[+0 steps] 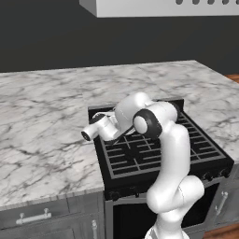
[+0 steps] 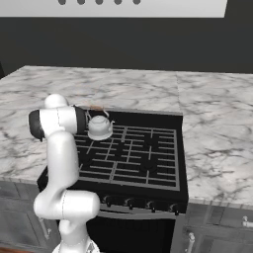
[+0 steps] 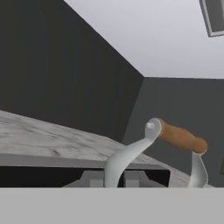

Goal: Pick the kettle from the cabinet and place it on a stove burner. Then pick the pot from the counter and place it on another stove burner. Finally, turn both burners on.

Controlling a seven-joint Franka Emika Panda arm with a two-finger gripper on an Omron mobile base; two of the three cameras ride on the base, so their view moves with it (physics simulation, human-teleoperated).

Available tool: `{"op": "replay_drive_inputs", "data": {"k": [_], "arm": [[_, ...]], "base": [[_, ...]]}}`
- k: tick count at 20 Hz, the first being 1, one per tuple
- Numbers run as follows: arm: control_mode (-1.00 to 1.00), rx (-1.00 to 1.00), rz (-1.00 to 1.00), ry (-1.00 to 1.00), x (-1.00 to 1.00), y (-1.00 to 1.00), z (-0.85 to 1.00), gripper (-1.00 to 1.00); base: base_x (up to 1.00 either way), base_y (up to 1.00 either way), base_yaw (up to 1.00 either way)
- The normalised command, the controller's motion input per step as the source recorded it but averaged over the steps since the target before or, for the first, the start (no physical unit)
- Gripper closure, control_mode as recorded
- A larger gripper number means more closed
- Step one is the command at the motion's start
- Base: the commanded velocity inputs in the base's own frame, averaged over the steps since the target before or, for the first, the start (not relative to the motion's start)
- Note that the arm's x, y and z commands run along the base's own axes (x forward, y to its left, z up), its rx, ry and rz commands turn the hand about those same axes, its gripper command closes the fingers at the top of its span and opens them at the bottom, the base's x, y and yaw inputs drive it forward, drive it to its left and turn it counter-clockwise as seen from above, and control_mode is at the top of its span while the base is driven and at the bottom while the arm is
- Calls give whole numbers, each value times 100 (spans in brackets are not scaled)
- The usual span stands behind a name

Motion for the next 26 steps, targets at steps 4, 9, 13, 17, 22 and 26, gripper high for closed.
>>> {"op": "replay_drive_inputs", "data": {"k": [4,9,13,17,22,26], "arm": [[-100,0,0,0,19,8,-10,100],[-100,0,0,0,2,3,-2,100],[-100,0,0,0,-10,0,-3,100],[-100,0,0,0,-13,0,-10,-100],[-100,0,0,-3,-4,0,-1,-100],[-100,0,0,-4,-1,0,0,-100]], "base": [[0,0,0],[0,0,0],[0,0,0],[0,0,0],[0,0,0],[0,0,0]]}}
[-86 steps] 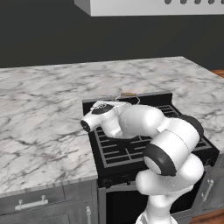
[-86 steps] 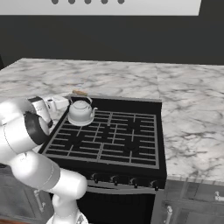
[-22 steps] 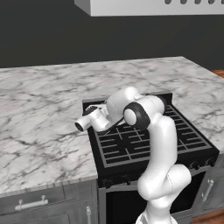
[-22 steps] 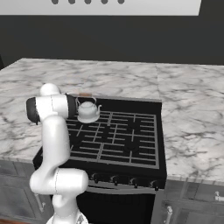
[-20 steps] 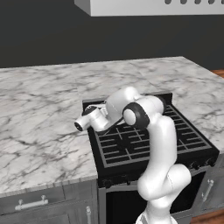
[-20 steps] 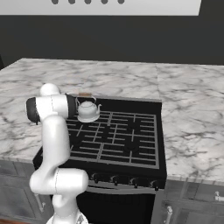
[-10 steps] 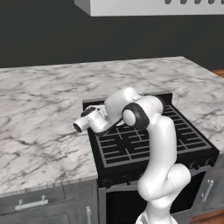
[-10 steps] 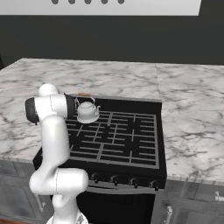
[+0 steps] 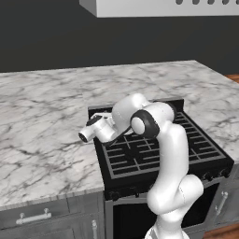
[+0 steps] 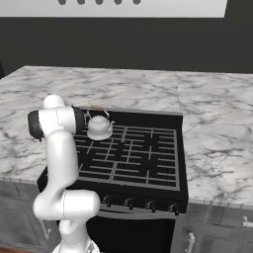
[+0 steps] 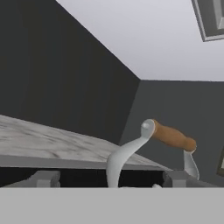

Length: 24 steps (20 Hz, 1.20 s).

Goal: Pick the kettle from the cabinet and place it on a stove burner. Then pick the pot from the counter and place it on another stove burner. Finally, turn both burners on.

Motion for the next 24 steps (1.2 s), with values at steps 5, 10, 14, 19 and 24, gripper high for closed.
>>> {"op": "replay_drive_inputs", "data": {"k": [5,10,14,19,24], "arm": [[-100,0,0,-7,-13,0,0,-100],[-100,0,-4,-3,-31,0,0,-100],[-100,0,-5,-5,-34,0,7,-100],[-100,0,-5,-2,-36,6,20,-100],[-100,0,-4,-2,-29,3,25,-100]], "base": [[0,0,0],[0,0,0],[0,0,0],[0,0,0],[0,0,0]]}}
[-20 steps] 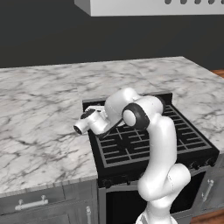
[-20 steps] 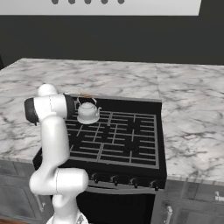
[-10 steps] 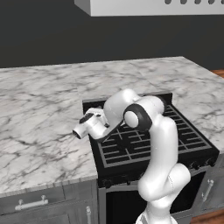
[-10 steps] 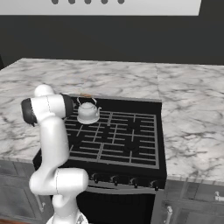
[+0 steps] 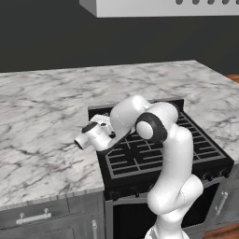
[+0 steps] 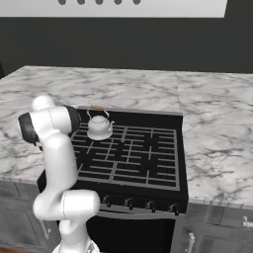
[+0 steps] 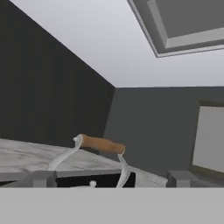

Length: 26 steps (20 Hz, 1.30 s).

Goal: Pick the kettle from the cabinet and place it on a stove burner. Then pick the pot from the counter and place it on another stove burner. Finally, turn both burners on.

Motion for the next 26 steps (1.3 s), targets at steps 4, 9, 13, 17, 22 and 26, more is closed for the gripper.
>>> {"op": "replay_drive_inputs", "data": {"k": [4,9,13,17,22,26], "arm": [[-100,0,-3,-8,-31,5,31,-100],[-100,0,-3,-12,-36,2,42,-100],[-100,0,-4,-14,-41,4,49,-100],[-100,0,-6,-13,-36,2,54,-100],[-100,0,-8,-12,-33,0,53,-100],[-100,0,-5,-11,-37,0,38,-100]], "base": [[0,0,0],[0,0,0],[0,0,0],[0,0,0],[0,0,0],[0,0,0]]}}
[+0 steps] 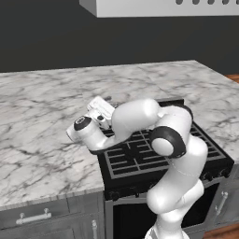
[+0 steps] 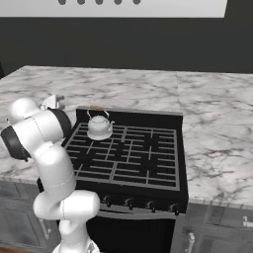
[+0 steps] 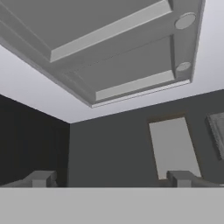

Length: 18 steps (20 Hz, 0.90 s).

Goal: Pick the kettle from the cabinet and place it on a stove burner. Then pick the pot from the counter and place it on another stove burner. Finally, turn both burners on.

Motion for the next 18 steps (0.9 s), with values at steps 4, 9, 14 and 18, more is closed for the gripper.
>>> {"op": "replay_drive_inputs", "data": {"k": [4,9,14,18], "arm": [[-100,0,-1,-13,-42,0,30,-100],[-100,2,0,-16,-52,-3,31,-100],[-100,5,0,-16,-45,-16,44,-100],[-100,4,-3,-5,-20,-18,25,-100]], "base": [[0,0,0],[0,0,0],[0,0,0],[0,0,0]]}}
